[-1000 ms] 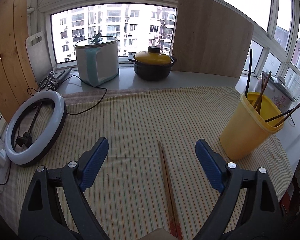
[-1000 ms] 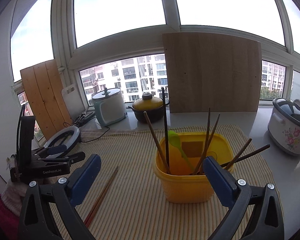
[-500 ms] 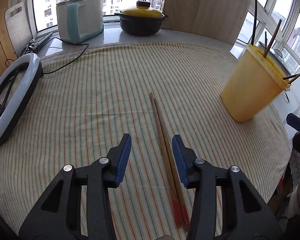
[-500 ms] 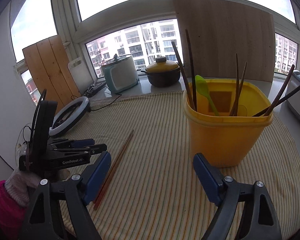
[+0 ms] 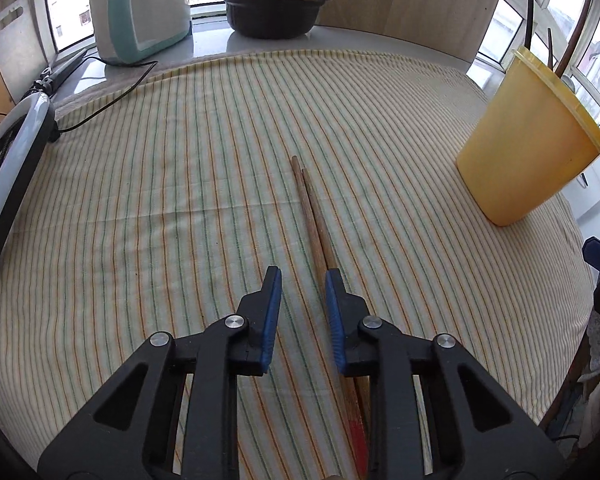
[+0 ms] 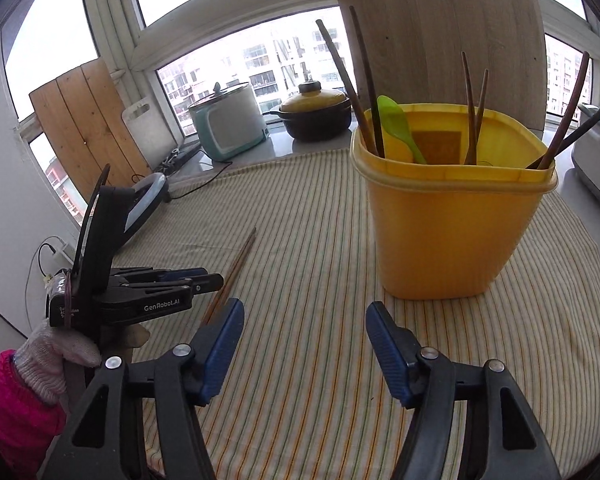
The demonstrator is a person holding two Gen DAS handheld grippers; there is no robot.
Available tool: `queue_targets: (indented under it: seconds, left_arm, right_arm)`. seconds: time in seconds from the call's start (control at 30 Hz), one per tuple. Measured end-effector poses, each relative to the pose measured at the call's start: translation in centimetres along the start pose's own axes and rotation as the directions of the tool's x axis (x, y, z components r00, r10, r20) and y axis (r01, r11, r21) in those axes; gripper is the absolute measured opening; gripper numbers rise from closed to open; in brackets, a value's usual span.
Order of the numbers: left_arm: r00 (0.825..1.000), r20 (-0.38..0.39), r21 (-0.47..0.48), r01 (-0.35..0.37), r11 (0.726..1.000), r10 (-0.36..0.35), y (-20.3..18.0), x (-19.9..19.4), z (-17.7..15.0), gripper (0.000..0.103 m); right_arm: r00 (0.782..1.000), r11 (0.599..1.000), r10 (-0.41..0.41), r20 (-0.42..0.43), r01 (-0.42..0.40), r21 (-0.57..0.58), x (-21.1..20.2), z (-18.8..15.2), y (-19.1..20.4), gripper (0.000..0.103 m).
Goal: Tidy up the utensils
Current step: 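Move both open tools back over the last two wooden chopsticks on the cloth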
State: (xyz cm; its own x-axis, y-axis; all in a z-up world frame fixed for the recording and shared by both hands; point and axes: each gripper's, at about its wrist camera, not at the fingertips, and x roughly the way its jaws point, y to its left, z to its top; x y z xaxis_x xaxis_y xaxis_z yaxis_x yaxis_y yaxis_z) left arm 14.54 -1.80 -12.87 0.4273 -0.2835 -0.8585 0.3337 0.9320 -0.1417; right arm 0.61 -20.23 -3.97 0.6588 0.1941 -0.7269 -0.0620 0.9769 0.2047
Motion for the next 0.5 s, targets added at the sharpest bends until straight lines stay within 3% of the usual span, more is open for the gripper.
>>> queue_targets:
  seconds: [0.5]
  left_arm:
    - [0.999,-0.009,0.056,-0.037,0.998,0.038,-1.0,0.65,0.89,0.014]
  right_arm:
    - [0.999,1.0,0.013,-0.032,-0.012,0.029,0.43,-0.22,-0.21,0.06]
